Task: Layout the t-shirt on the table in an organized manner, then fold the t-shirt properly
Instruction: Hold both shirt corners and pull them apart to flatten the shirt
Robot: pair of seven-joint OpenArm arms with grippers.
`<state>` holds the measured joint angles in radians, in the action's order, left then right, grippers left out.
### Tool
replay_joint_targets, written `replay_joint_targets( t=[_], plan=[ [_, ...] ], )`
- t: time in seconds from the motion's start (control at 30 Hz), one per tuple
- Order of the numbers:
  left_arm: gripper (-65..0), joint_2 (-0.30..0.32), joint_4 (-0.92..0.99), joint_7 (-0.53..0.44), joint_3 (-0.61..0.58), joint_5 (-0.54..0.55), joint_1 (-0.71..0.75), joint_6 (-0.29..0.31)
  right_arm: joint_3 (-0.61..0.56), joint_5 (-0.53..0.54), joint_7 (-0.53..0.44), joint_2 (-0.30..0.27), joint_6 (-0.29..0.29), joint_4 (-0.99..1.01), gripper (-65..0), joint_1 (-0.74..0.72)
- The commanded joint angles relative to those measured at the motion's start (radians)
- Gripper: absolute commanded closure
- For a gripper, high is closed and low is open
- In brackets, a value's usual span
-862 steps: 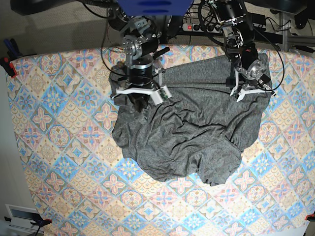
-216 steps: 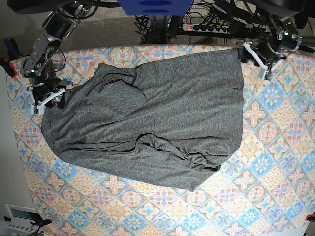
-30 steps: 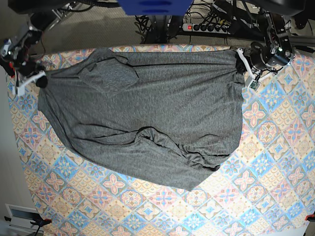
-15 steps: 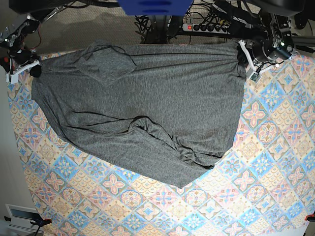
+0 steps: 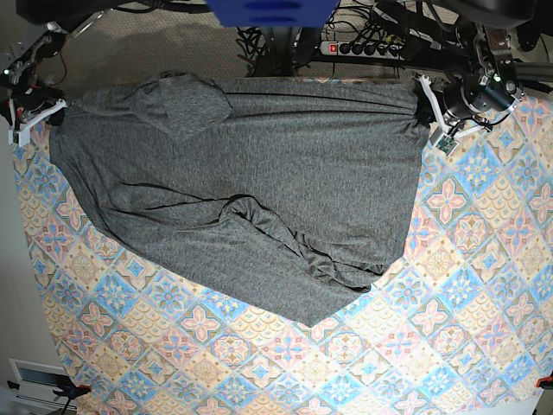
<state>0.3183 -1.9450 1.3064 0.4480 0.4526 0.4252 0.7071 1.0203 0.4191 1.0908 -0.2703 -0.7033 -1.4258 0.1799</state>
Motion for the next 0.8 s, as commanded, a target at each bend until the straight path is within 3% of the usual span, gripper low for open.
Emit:
replay_joint_targets(
  t=[0.0,0.3,0.57,0.77],
  plan=[
    [-1.4,0.02,-0.014,0.023,0.015,-0.039,-0.018,-0.009,0.01,-0.009,-0.016,-0.033,0.017,-0.02,0.0,-0.003],
    [-1.4,0.003,-0.012,0.069,0.104,-0.042,-0.064,-0.009,0.002,-0.009,-0.008,-0.033,0.02,-0.011,0.0,-0.03],
    [-1.4,0.0,-0.012,0.069,0.104,-0.042,-0.07,-0.009,-0.093,-0.009,0.039,-0.037,0.116,-0.011,0.0,-0.115],
    [-1.4,0.0,-0.011,0.066,0.104,-0.051,-0.07,-0.009,-0.111,-0.009,0.035,-0.037,0.122,-0.011,0.0,-0.168]
  ],
)
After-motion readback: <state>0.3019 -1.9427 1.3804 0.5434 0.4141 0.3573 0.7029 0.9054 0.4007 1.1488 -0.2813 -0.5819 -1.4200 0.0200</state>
